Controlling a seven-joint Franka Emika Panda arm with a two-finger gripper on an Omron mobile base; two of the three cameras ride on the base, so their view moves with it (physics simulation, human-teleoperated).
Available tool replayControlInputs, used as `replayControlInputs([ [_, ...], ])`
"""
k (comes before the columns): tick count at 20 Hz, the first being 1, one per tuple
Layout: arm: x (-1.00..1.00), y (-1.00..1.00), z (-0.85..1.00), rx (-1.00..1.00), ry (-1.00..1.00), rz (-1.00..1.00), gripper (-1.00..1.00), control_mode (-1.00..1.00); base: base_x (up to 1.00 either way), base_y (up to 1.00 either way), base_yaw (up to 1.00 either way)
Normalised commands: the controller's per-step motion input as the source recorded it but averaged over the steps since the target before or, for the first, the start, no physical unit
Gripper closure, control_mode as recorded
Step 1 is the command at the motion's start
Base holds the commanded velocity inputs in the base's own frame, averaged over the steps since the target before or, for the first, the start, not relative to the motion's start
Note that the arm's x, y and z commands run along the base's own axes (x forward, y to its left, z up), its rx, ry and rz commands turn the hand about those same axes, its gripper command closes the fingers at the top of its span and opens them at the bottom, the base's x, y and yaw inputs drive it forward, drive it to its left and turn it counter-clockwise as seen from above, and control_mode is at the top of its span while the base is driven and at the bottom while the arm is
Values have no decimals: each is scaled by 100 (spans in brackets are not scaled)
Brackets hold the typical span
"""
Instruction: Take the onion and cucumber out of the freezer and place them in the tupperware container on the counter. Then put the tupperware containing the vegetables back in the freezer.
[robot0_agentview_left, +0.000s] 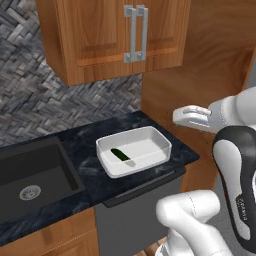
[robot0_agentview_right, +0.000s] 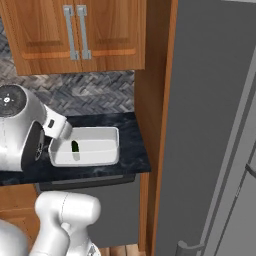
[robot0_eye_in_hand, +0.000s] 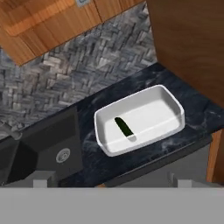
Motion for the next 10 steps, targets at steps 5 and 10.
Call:
replayControlInputs([
  [5, -33, -26, -5, -14, 28, 0, -100, -100, 0, 0, 0],
  [10, -33, -11, -19, -8, 13, 0, -100, -100, 0, 0, 0],
])
